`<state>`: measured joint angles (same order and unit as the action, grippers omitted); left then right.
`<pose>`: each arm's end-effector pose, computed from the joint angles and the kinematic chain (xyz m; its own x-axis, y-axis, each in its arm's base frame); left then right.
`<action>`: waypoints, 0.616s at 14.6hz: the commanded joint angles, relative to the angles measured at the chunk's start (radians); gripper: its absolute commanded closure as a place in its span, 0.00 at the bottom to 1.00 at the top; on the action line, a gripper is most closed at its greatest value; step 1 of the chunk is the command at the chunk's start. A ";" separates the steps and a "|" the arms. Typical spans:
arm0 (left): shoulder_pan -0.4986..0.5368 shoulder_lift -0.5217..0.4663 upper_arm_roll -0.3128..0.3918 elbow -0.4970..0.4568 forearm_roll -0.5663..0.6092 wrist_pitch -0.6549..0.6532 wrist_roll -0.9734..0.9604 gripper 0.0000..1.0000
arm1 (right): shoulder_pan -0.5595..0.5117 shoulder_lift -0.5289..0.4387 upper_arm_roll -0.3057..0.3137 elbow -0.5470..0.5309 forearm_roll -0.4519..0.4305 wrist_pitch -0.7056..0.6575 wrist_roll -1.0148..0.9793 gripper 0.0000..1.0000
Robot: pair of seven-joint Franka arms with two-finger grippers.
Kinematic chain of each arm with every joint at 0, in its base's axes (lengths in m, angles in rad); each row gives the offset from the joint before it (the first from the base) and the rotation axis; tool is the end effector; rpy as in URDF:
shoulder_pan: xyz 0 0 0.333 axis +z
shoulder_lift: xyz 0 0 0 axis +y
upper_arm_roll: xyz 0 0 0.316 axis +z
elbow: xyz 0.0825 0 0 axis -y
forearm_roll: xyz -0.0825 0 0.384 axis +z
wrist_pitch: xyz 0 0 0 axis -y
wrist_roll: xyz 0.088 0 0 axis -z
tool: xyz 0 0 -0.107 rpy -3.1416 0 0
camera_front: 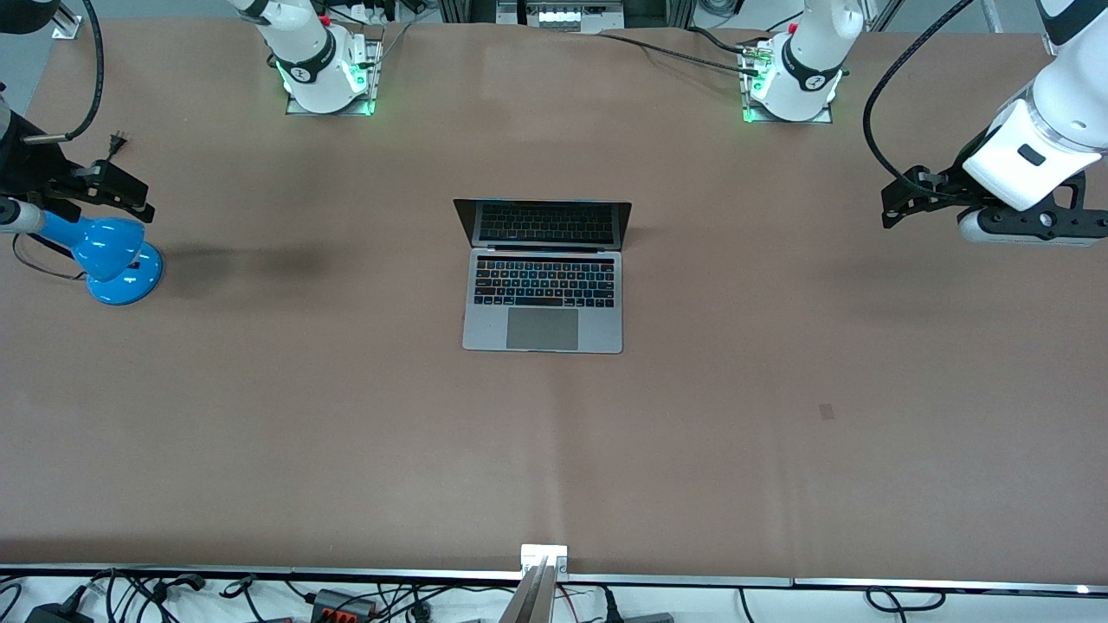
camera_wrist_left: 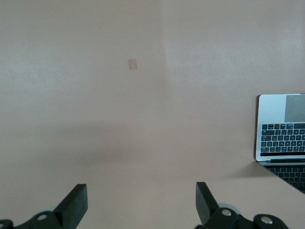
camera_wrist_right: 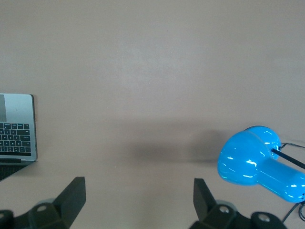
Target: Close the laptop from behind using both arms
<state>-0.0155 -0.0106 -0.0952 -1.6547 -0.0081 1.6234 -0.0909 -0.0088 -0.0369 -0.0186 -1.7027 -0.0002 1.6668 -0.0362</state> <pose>0.5504 -0.0623 0.5952 0.9996 -0.0193 -0.0213 -0.0192 -0.9998 0.0052 0.5488 -0.0152 0.5906 1.0000 0.0088 0.0010 0.0088 -1.0000 -0.0004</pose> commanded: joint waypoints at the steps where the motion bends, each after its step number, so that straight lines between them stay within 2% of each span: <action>1: -0.001 -0.012 -0.001 0.001 0.017 -0.016 0.005 0.00 | -0.007 -0.035 0.002 -0.043 0.000 -0.010 0.008 0.00; 8: 0.002 -0.012 0.000 0.001 0.017 -0.016 0.005 0.00 | -0.005 -0.029 0.000 -0.040 -0.003 -0.021 0.010 0.00; 9: 0.002 -0.012 0.000 0.001 0.017 -0.016 0.005 0.00 | -0.005 -0.028 0.000 -0.041 -0.001 -0.022 0.007 0.03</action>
<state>-0.0152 -0.0106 -0.0947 -1.6547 -0.0081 1.6234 -0.0909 -0.0090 -0.0380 -0.0213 -1.7157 -0.0002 1.6509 -0.0351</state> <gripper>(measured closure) 0.000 0.000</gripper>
